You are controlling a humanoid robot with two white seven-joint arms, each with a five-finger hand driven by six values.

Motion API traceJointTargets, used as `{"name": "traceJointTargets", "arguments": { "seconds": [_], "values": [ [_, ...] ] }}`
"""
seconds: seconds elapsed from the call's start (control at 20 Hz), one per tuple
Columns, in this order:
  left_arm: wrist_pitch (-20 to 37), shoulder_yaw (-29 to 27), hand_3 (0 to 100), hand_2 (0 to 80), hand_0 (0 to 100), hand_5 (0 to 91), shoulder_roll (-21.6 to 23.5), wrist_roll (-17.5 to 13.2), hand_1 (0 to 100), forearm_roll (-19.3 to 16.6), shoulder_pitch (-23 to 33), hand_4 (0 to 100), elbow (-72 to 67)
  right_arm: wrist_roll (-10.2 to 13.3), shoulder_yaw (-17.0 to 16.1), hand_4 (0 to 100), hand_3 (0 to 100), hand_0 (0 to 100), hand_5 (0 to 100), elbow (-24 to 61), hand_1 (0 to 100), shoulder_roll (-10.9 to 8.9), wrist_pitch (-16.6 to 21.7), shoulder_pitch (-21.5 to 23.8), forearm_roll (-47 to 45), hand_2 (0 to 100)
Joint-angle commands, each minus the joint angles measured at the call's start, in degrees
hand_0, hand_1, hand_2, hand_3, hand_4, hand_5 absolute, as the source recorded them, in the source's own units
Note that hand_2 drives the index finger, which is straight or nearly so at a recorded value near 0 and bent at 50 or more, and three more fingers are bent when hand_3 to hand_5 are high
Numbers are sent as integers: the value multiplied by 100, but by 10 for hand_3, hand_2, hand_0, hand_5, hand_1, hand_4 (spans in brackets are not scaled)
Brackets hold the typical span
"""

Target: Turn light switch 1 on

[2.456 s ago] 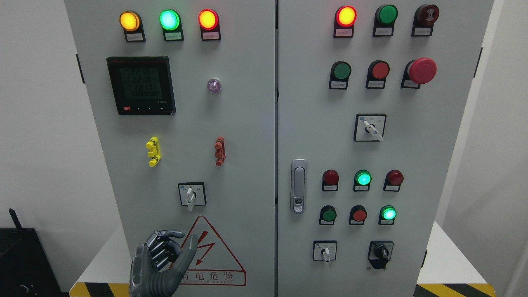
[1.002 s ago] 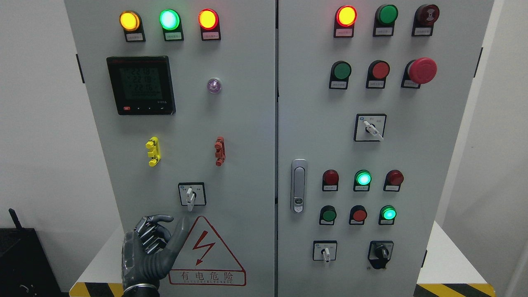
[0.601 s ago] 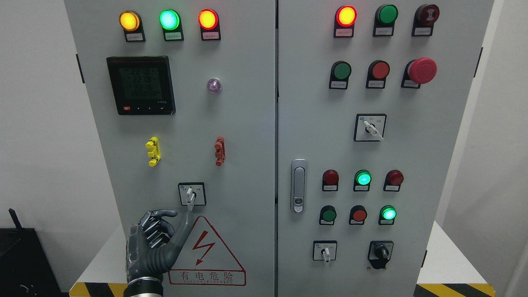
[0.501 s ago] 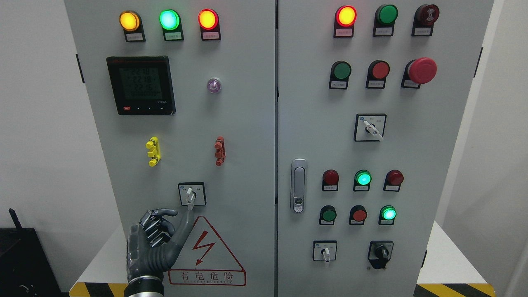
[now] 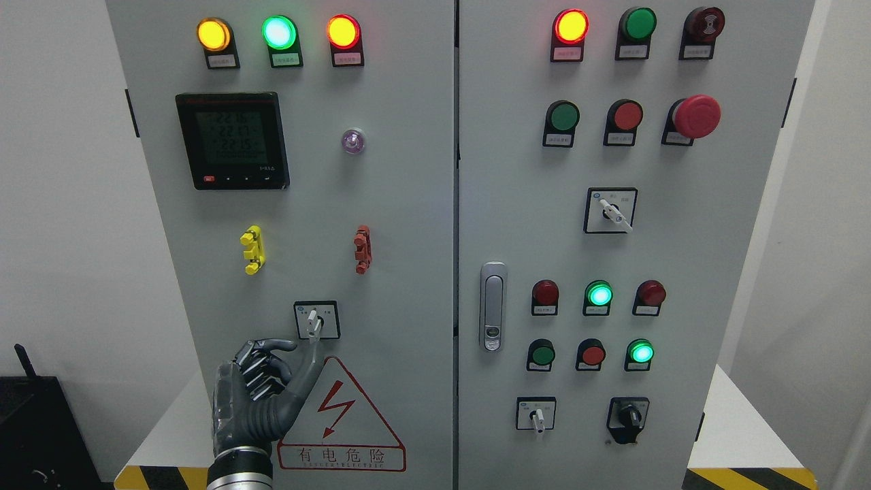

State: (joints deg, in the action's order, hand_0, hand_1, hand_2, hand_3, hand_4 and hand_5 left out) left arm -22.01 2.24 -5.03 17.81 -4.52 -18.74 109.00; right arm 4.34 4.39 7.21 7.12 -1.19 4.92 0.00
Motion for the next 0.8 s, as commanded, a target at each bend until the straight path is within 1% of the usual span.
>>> {"name": "traceJointTargets", "arguments": {
  "seconds": [0.0,0.7,0.75],
  "values": [
    [-40,5,926,558,42,868,-7,-23,720,-41,-60,863,-37,-3,0,0,0,0,0,0,0,0,-4,0,-141,0],
    [-163,22,947,567,74,876,-7,-102,731,-49,-191,889,-28,-3,0,0,0,0,0,0,0,0,-4,0,-141,0],
    [-233,22,950,568,76,877,-7,-102,731,-49,-218,892,-19,-3,0,0,0,0,0,0,0,0,-4,0,-141,0]
  ]
}}
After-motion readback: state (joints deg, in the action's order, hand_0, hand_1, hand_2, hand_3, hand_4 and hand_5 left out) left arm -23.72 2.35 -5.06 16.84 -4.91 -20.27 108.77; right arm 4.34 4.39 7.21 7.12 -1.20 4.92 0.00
